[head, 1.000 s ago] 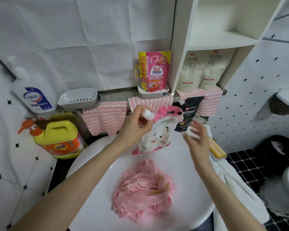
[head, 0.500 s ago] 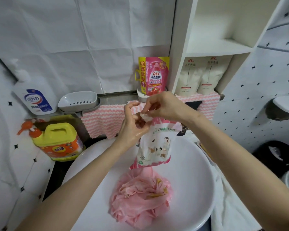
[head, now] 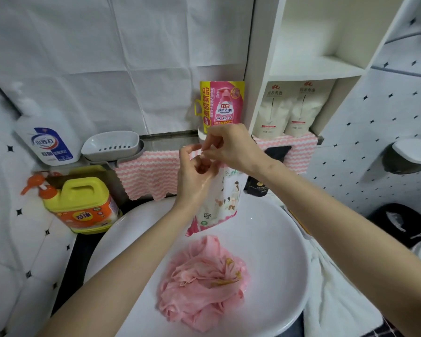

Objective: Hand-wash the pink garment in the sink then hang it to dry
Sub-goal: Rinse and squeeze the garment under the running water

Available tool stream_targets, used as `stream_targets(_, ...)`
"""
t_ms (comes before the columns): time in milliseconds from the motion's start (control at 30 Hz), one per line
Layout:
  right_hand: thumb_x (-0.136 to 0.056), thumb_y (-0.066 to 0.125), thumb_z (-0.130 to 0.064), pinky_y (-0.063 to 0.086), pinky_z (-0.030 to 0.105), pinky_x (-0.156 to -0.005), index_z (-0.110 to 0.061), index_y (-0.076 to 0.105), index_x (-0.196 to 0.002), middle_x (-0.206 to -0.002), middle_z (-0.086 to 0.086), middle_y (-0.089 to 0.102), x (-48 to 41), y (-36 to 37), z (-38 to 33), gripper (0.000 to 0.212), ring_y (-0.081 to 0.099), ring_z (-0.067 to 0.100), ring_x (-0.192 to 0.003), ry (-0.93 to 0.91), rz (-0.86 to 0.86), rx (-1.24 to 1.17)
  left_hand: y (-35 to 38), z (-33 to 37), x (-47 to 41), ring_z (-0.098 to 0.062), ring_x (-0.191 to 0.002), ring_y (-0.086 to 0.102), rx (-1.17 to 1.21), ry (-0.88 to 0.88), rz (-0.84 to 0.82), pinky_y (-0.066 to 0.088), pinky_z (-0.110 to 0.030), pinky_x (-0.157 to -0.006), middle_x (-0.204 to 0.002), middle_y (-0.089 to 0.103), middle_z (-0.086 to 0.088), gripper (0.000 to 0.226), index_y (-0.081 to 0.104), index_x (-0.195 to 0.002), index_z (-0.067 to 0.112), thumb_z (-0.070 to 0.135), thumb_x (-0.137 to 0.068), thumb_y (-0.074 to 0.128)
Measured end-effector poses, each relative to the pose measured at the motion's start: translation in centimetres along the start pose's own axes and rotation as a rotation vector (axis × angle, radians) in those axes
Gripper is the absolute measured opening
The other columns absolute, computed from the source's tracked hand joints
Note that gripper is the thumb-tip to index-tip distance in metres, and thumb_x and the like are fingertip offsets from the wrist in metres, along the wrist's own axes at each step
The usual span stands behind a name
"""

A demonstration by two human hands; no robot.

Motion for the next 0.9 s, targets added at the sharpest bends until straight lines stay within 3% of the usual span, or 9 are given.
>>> stream_targets(133,-0.074,0.076,-0.011,0.035,0.010,-0.052,-0.007,0.071,-0.076,-0.057,-0.011,0.050,0.6,0.3,0.7,0.007,0.044,0.003,-0.054,0.061,0.091,0.016,0.6,-0.4,0.6,-0.020,-0.080,0.068,-0.007,-0.142,0.039,0.053,-0.042,-0.082,-0.078,0.069,-0.004,0.046,0.041,-0.109,0.021,0.021,-0.078,0.075)
stream_targets(200,-0.074,0.077,-0.012,0.034,0.008,-0.052,-0.007,0.072,-0.076,-0.059,-0.007,0.054,1.1,0.9,1.4,0.008,0.043,0.001,-0.053,0.090,0.087,0.032,1.0,-0.8,0.9,-0.021,-0.081,0.069,-0.035,-0.230,0.025,0.056,-0.037,-0.079,-0.080,0.069,-0.006,0.043,0.044,-0.108,0.016,0.010,-0.078,0.073)
stream_targets(333,-0.074,0.079,-0.015,0.034,0.006,-0.052,-0.007,0.072,-0.075,-0.067,0.000,0.063,1.8,2.4,2.7,0.011,0.047,-0.001,-0.055,0.145,0.037,0.018,1.6,-1.7,1.7,-0.015,-0.067,0.061,-0.078,-0.366,-0.082,0.044,-0.010,-0.046,-0.083,0.067,-0.005,0.028,0.057,-0.098,0.009,0.001,-0.076,0.073)
stream_targets(400,-0.075,0.078,-0.015,0.036,0.008,-0.053,-0.007,0.072,-0.077,-0.075,0.003,0.070,1.7,2.5,3.3,0.010,0.052,0.002,-0.058,0.180,-0.029,-0.002,1.6,-2.1,1.8,-0.008,-0.062,0.056,-0.090,-0.399,-0.104,0.038,-0.008,-0.041,-0.076,0.066,0.000,0.017,0.064,-0.083,0.009,0.006,-0.074,0.077)
stream_targets(467,-0.078,0.076,-0.012,0.040,0.008,-0.055,-0.005,0.073,-0.082,-0.082,0.005,0.072,1.4,2.1,3.8,0.008,0.056,0.000,-0.060,0.207,-0.133,-0.052,1.5,-2.4,1.8,-0.007,-0.060,0.054,-0.108,-0.411,-0.101,0.038,-0.010,-0.044,-0.069,0.062,0.003,0.016,0.063,-0.073,0.012,0.009,-0.073,0.079)
stream_targets(533,-0.079,0.075,-0.008,0.043,0.006,-0.059,-0.006,0.074,-0.084,-0.084,0.004,0.072,1.3,1.9,3.9,0.006,0.058,-0.002,-0.063,0.229,-0.224,-0.118,1.3,-2.5,1.7,-0.010,-0.064,0.057,-0.132,-0.394,-0.095,0.046,-0.017,-0.058,-0.067,0.061,0.002,0.017,0.063,-0.070,0.012,0.007,-0.073,0.079)
stream_targets(633,-0.072,0.082,-0.012,0.045,0.014,-0.061,-0.012,0.065,-0.069,-0.073,0.000,0.069,1.2,1.9,4.2,0.018,0.060,0.006,-0.066,0.250,-0.212,-0.206,1.2,-2.3,1.4,-0.017,-0.075,0.062,-0.149,-0.351,-0.111,0.051,-0.032,-0.079,-0.072,0.065,-0.002,0.016,0.067,-0.078,0.008,0.001,-0.070,0.078)
stream_targets(767,-0.081,0.073,-0.009,0.049,0.031,-0.076,-0.012,0.066,-0.070,-0.091,0.015,0.072,1.1,1.7,4.4,0.013,0.061,0.015,-0.079,0.262,-0.286,-0.332,0.5,-1.9,0.8,-0.019,-0.079,0.061,-0.244,-0.317,-0.103,0.051,-0.034,-0.082,-0.080,0.066,-0.007,0.028,0.067,-0.087,0.004,0.003,-0.064,0.083)
stream_targets(900,-0.074,0.080,-0.006,0.053,0.034,-0.078,-0.007,0.065,-0.069,-0.078,0.011,0.070,1.3,2.2,4.2,0.015,0.063,0.016,-0.073,0.261,-0.281,-0.383,0.5,-1.9,0.8,-0.018,-0.078,0.061,-0.242,-0.327,-0.121,0.051,-0.034,-0.081,-0.073,0.065,0.000,0.024,0.067,-0.079,0.009,-0.001,-0.062,0.083)
Point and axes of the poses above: each hand's wrist, its own x-axis away from the middle knuckle, its own y-axis out of the palm, z = x × y, the point moved 6 cm from there along -x, towards the middle knuckle
